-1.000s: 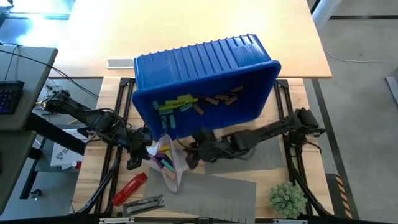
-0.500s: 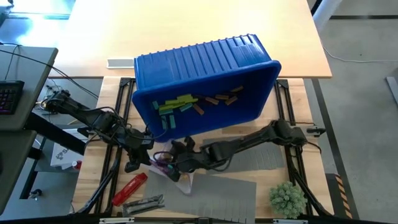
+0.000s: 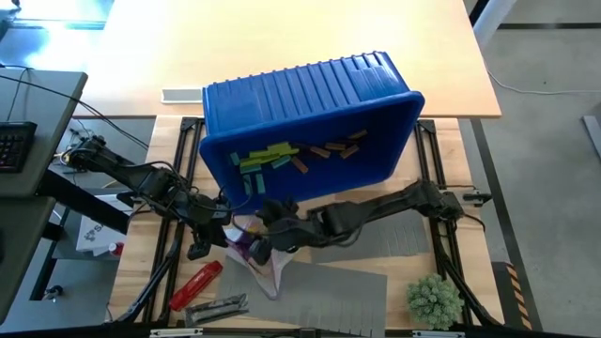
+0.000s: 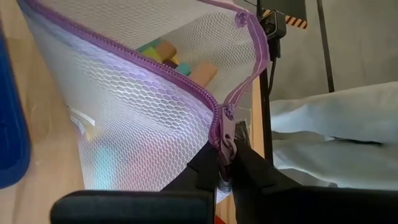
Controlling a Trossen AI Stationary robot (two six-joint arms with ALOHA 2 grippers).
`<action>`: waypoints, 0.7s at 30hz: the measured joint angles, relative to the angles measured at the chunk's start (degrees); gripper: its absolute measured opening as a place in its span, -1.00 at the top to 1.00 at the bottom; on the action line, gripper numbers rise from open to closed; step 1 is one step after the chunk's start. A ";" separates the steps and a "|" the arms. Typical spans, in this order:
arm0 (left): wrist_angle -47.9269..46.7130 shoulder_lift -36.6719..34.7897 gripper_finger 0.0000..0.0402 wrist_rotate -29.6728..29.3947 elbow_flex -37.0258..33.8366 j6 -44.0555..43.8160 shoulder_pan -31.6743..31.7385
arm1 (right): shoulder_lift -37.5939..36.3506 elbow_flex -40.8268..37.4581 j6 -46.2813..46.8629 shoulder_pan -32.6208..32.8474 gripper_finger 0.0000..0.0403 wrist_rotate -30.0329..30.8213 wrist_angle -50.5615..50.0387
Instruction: Sort blocks
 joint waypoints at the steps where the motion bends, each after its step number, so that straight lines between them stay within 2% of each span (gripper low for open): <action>1: 0.01 0.00 1.00 -0.05 0.00 0.11 0.00 | 0.00 2.48 -0.65 -0.01 -0.37 0.87 -2.23; 4: 0.10 0.00 1.00 -0.07 0.00 0.52 0.00 | -0.59 7.72 -0.75 0.01 -0.38 4.70 -8.88; 6: 0.11 0.00 1.00 -0.11 0.00 0.92 0.00 | -4.76 3.96 1.80 -0.02 -0.38 7.48 -10.01; 9: 0.10 0.00 1.00 -0.11 0.00 1.62 0.00 | -9.58 0.77 7.92 -0.55 -0.38 8.54 -17.90; 14: 0.12 0.00 1.00 -0.13 0.00 2.13 0.00 | -12.50 -2.70 17.59 -0.76 -0.38 9.32 -35.92; 17: 0.10 0.00 1.00 -0.16 0.00 2.70 0.00 | -13.71 -7.30 25.67 -1.30 -0.39 8.43 -44.22; 21: 0.10 0.00 1.00 -0.36 0.00 2.64 0.00 | -13.68 -16.66 30.36 -4.09 -0.39 5.77 -42.84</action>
